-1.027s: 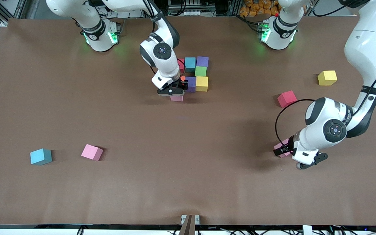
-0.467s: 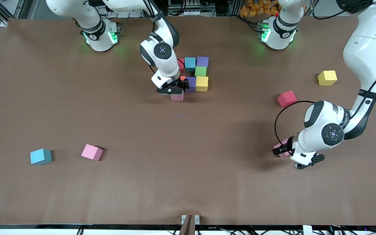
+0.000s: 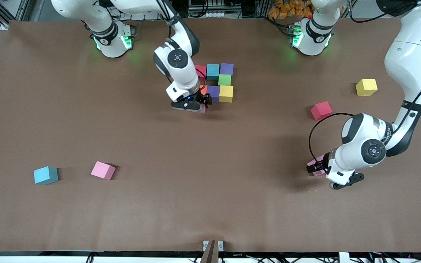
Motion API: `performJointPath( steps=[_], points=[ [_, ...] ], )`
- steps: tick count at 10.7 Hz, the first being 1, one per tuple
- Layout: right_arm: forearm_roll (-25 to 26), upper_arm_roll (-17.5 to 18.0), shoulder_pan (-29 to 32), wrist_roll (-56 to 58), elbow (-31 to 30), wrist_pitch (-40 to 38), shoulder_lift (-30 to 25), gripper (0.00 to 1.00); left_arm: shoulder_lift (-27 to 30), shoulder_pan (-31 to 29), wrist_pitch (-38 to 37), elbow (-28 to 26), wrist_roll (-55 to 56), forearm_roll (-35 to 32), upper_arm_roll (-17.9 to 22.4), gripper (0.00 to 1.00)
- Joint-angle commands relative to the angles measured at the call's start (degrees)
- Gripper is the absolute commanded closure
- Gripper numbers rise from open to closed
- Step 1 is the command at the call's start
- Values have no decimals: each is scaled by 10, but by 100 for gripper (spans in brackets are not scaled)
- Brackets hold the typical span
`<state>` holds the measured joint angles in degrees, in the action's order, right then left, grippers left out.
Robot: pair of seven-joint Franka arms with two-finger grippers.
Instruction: Form number 2 with 11 blocks
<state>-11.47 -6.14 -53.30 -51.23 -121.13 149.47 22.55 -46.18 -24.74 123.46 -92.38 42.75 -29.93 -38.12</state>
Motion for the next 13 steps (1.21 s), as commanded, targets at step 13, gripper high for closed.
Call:
performJointPath(
  steps=[13],
  points=[
    [7,4,414,956,166,-210,22,0,-1,9,-43,19,-15,22,8,0]
  ],
)
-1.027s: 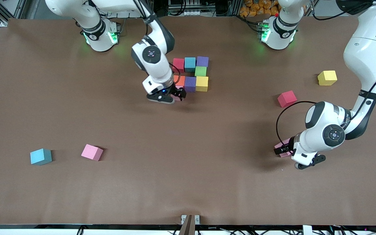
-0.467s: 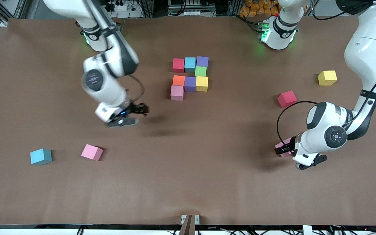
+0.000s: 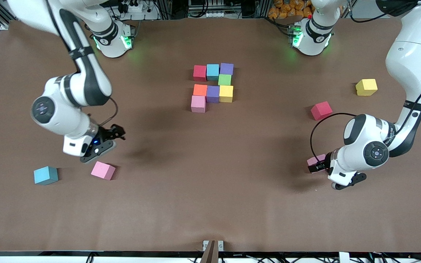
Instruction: Form number 2 with 11 blocks
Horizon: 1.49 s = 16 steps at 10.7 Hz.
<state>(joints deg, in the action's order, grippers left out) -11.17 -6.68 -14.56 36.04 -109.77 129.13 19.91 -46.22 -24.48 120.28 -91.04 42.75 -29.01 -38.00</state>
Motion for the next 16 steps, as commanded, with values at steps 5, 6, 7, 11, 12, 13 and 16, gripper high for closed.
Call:
performJointPath(
  steps=[5,6,7,11,12,13,16],
  points=[
    [0,10,69,328,162,21,169,0,-4,8,-10,2,-71,5,13,61],
    [0,11,73,344,173,22,181,0,-4,7,-10,3,-117,6,13,84],
    [0,10,73,351,175,24,184,0,-4,6,-10,4,-149,7,13,100],
    [-3,12,82,351,171,43,203,0,23,51,-27,9,-117,16,-1,100],
    [-6,13,82,350,170,42,206,0,25,69,-36,10,-90,17,-12,100],
    [-22,12,83,351,170,38,209,0,24,73,-42,10,-60,21,-42,100],
    [-26,13,84,352,169,38,212,0,25,128,-44,10,63,41,-80,100]
  ],
)
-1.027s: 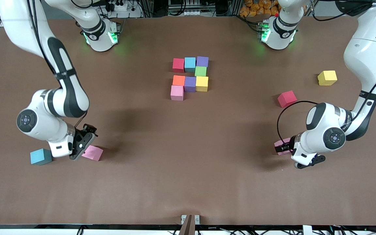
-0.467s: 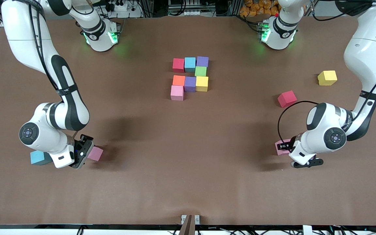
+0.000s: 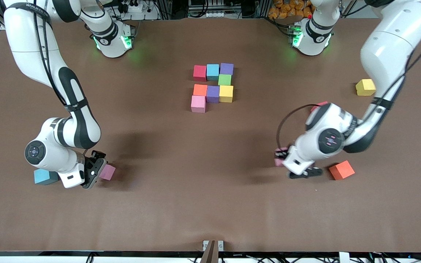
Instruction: Form number 2 with 11 blocks
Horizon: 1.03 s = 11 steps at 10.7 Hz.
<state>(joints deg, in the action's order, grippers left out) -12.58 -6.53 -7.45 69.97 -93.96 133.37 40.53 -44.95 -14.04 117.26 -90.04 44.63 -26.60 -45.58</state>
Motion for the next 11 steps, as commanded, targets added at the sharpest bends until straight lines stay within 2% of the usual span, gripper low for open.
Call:
performJointPath(
  steps=[1,3,4,5,6,7,9,11],
  points=[
    [-13,12,12,14,11,-5,7,0,10,42,-13,1,96,16,-17,100],
    [-12,13,9,18,11,-3,7,0,8,88,-12,1,172,17,-17,100],
    [-13,13,7,38,11,0,8,12,6,112,-12,15,204,17,-18,100],
    [-13,14,5,54,12,0,7,43,3,145,-12,26,229,18,-16,100],
    [-13,17,5,57,14,0,7,68,-3,174,-5,28,239,18,-13,100],
    [-13,17,5,56,16,-1,6,84,-8,195,1,40,240,18,-12,100],
    [-12,18,-5,53,30,-6,1,86,-20,239,25,62,236,17,4,100],
    [-14,17,-13,44,58,-41,-5,86,-26,297,48,83,224,18,57,100]
  ],
)
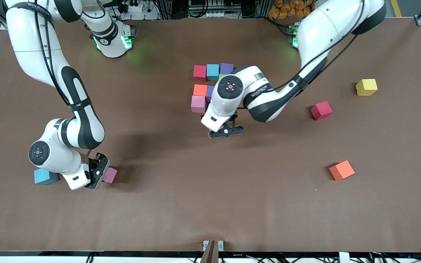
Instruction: Form number 2 with 11 blocks
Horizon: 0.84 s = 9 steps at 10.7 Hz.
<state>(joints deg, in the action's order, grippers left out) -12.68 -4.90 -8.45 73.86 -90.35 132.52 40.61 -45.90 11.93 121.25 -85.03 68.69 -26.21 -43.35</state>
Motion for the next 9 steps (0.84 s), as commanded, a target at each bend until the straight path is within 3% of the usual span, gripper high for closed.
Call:
performJointPath(
  steps=[1,5,9],
  points=[
    [-13,2,-3,-22,27,-42,-6,86,-26,42,16,40,-22,14,38,100],
    [-11,16,-6,-154,27,-58,-18,84,-60,87,29,88,-20,14,42,100],
    [-13,16,-15,-178,26,-62,-20,84,-67,105,21,94,-22,14,51,100]
  ],
)
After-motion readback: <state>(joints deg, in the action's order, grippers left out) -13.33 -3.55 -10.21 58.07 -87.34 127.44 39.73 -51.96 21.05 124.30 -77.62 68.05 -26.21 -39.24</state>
